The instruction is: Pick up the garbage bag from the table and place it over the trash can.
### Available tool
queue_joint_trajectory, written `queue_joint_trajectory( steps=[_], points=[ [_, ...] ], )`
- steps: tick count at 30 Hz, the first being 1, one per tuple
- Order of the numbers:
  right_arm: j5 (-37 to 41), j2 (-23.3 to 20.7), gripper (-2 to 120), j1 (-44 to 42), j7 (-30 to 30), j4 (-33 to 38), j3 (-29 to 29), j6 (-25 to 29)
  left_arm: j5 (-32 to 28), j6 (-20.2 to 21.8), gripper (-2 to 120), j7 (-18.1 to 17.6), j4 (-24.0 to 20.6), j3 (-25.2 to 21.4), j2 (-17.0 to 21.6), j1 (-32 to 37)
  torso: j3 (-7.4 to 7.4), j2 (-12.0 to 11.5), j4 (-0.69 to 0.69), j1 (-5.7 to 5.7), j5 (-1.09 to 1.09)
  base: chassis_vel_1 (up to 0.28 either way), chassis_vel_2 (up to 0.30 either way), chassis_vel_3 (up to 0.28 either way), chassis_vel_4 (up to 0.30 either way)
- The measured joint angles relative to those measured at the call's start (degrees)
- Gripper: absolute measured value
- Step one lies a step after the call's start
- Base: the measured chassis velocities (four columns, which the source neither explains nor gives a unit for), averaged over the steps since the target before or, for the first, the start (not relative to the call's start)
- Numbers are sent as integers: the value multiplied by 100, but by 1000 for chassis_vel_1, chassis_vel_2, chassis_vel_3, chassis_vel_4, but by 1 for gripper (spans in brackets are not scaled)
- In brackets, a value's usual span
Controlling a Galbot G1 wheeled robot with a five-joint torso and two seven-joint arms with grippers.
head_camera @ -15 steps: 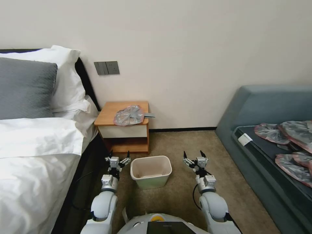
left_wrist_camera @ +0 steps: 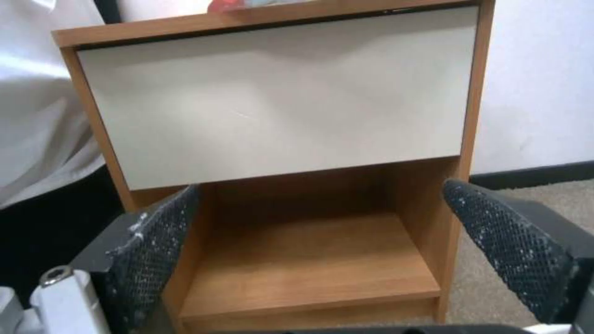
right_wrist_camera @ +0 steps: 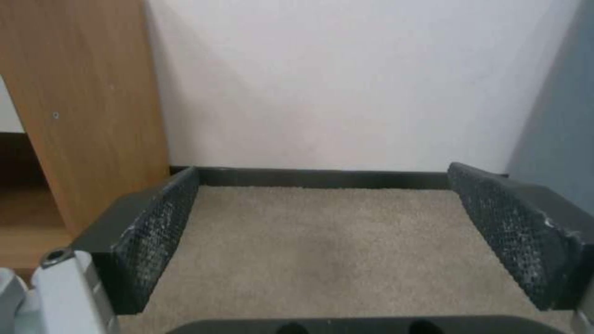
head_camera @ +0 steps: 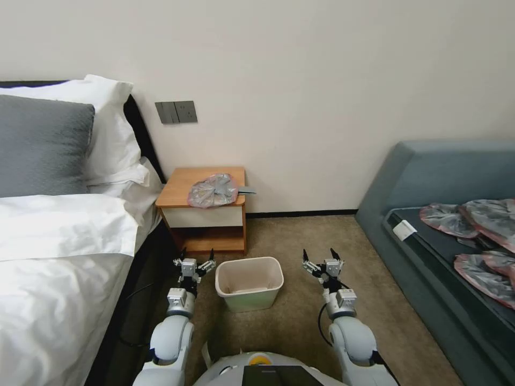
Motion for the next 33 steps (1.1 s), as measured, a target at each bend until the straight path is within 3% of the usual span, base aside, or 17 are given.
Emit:
queue_joint_trajectory(
  steps=[28, 33],
  points=[
    [1, 0, 100, -6, 0, 4, 1, 0, -42, 15, 100, 0, -40, -21, 12, 12, 0, 0, 0, 0, -2, 0, 0, 0, 0],
    [78, 25, 100, -146, 0, 295, 51, -71, -607, 357, 100, -42, -766, -389, 204, 167, 0, 0, 2, 0, 1, 0, 0, 0, 0]
  ],
)
